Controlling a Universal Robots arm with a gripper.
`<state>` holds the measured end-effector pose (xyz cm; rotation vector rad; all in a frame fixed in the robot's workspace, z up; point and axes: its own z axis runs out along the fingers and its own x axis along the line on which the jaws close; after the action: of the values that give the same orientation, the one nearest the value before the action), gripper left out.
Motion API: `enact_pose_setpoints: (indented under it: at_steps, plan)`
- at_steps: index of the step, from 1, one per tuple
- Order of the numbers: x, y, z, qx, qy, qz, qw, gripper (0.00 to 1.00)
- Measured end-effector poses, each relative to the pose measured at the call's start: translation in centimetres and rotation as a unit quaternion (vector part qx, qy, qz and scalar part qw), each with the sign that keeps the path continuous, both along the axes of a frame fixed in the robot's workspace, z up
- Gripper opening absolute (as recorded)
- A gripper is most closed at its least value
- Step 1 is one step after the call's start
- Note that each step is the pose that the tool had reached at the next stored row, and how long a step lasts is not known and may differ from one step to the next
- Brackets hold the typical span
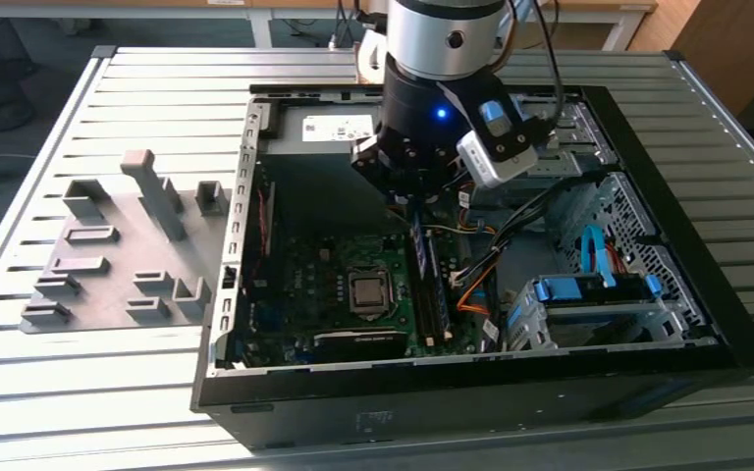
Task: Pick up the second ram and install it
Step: 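Insert the second ram into the second slot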
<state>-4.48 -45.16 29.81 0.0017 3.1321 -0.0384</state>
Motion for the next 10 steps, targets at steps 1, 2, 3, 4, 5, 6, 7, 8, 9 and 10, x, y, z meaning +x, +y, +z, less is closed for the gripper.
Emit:
enact_pose_setpoints:
  at_steps: [1, 2, 3, 4, 5, 6, 7, 8, 9, 10]
  plan:
    - [0.0, 0.0, -0.12, -0.0001, 0.0001, 0.0, 1.0, 0.14]
    - [0.0, 0.0, -0.29, -0.0001, 0.0002, 0.0, 1.0, 0.14]
    - [0.0, 0.0, -0.46, -0.0001, 0.0003, 0.0, 1.0, 0.14]
    - [0.0, 0.0, -0.63, -0.0001, 0.0004, 0.0, 1.0, 0.14]
    - [0.0, -0.02, -0.76, -0.0001, 0.0004, 0.0, 1.0, 0.14]
    - [0.01, -0.06, -0.83, -0.0001, 0.0004, 0.0, 1.0, 0.14]
    - [0.01, -0.12, -0.88, -0.0002, 0.0005, 0.0, 1.0, 0.14]
    - [0.0, -0.18, -0.92, -0.0001, 0.0005, 0.0, 1.0, 0.14]
    - [0.0, -0.24, -0.95, -0.0001, 0.0005, 0.0, 1.0, 0.14]
    - [0.0, -0.29, -0.98, -0.0001, 0.0005, 0.0, 1.0, 0.14]
